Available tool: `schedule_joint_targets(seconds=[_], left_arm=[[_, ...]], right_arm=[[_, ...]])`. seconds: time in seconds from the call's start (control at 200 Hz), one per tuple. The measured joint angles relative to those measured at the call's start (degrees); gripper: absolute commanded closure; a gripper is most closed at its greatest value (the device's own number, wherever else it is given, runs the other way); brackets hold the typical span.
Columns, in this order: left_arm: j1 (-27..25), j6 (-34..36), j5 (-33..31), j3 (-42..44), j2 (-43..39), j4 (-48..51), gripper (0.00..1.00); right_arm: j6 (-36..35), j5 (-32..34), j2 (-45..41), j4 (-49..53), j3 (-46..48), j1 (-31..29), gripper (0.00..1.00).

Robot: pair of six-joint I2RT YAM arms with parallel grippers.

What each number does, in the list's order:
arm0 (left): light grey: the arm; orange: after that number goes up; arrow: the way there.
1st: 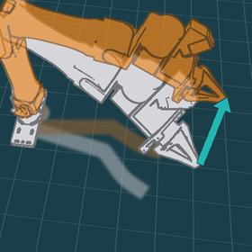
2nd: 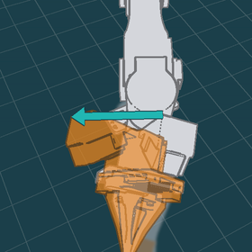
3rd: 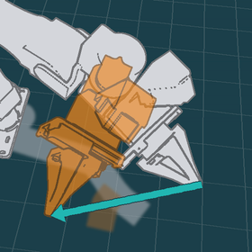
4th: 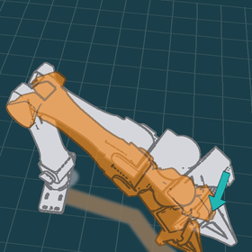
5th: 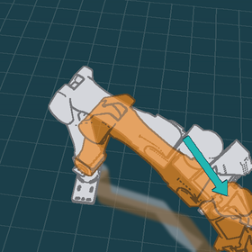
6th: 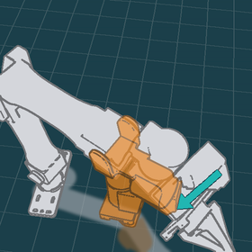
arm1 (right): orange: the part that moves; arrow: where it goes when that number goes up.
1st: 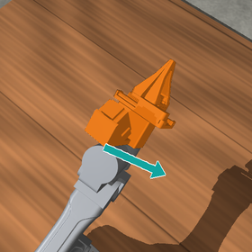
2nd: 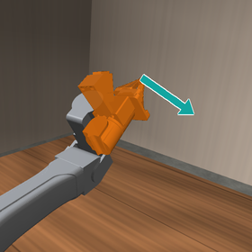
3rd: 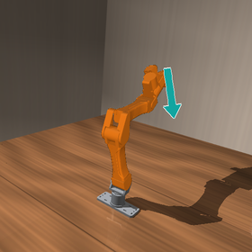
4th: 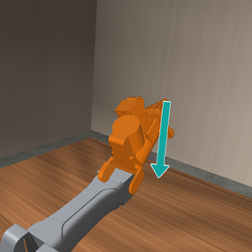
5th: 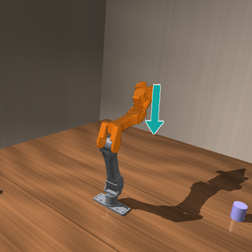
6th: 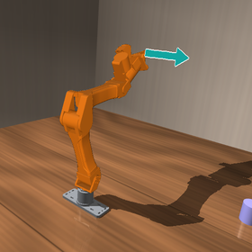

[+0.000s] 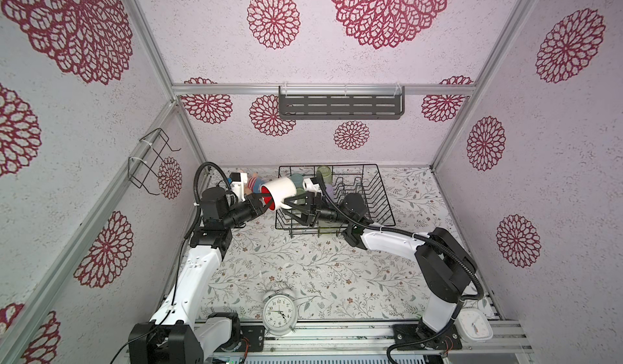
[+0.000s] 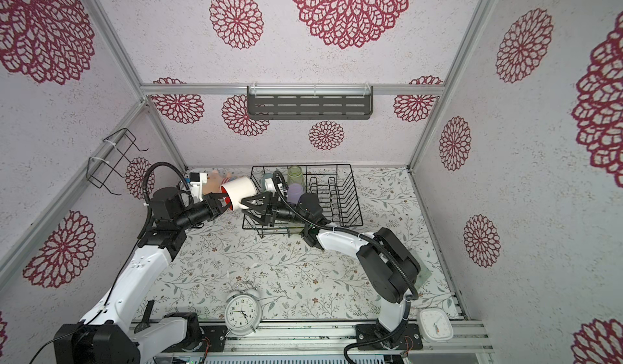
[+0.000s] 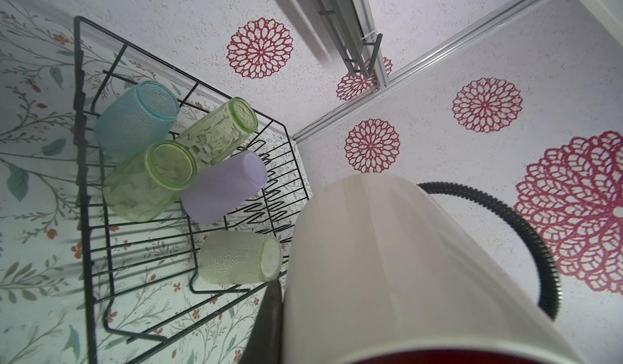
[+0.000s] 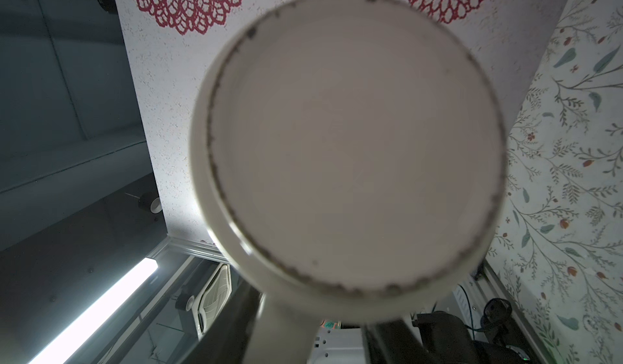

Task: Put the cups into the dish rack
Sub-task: 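Hold the mug out toward the rack while the right gripper grasps its base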

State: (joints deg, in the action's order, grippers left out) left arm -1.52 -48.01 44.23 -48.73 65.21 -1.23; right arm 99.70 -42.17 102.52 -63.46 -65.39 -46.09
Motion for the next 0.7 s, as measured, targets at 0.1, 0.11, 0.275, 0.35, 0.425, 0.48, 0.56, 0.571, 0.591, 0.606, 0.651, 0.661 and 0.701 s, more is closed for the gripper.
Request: schedule_joint_targets(seconds=[0.1, 0.11, 0.275, 0.35, 0.425, 0.48, 0.56, 0.571, 0.591, 0.606, 0.651, 0.661, 0.701], left_arm=[[0.02, 1.2, 0.59, 0.0, 0.74, 0.0, 1.0], [0.02, 1.33, 0.66, 0.0, 0.79, 0.0, 1.0], [0.07, 3.3, 1.81, 0.0, 1.55, -0.09, 1.0], [0.04, 4.22, 1.97, 0.0, 1.6, -0.07, 1.0], [0.04, 5.18, 2.05, 0.0, 1.57, -0.07, 1.0], [0.04, 5.42, 2.25, 0.04, 1.57, -0.2, 1.0], [0.02, 5.64, 2.84, 0.28, 1.57, -0.96, 1.0], [0.02, 5.64, 2.89, 0.33, 1.57, -1.07, 1.0], [0.0, 5.68, 2.95, 0.42, 1.57, -1.27, 1.0], [0.0, 5.68, 3.06, 0.5, 1.57, -1.44, 1.0], [0.0, 5.81, 3.17, 0.7, 1.57, -1.73, 1.0], [0.0, 5.92, 3.15, 0.76, 1.57, -1.77, 1.0], [0.0, 6.19, 3.08, 0.92, 1.57, -1.95, 1.0]], right_arm=[[0.24, -1.14, 0.02, 1.2, -0.42, 0.0, 0.68], [0.11, -1.25, 0.02, 1.31, -0.48, 0.0, 0.68], [-1.4, -3.5, -0.07, 5.46, -1.95, -0.07, 0.66], [-3.63, -3.76, -0.44, 8.94, -2.51, -0.22, 0.64], [-6.21, -3.74, -0.98, 12.98, -3.32, -0.22, 0.63], [-8.15, -3.69, -1.46, 15.91, -3.96, -0.24, 0.63], [-10.27, -3.69, -2.23, 19.06, -4.48, -0.24, 0.63], [-10.51, -3.67, -2.34, 19.47, -4.52, -0.24, 0.63], [-11.02, -3.67, -2.51, 20.2, -4.66, -0.24, 0.63], [-11.37, -3.67, -2.6, 20.61, -4.72, -0.24, 0.64], [-12.37, -3.69, -2.8, 21.97, -4.9, -0.24, 0.68], [-12.44, -3.72, -2.86, 22.18, -4.94, -0.24, 0.69], [-13.09, -3.76, -3.02, 23.19, -5.11, -0.24, 0.69]])
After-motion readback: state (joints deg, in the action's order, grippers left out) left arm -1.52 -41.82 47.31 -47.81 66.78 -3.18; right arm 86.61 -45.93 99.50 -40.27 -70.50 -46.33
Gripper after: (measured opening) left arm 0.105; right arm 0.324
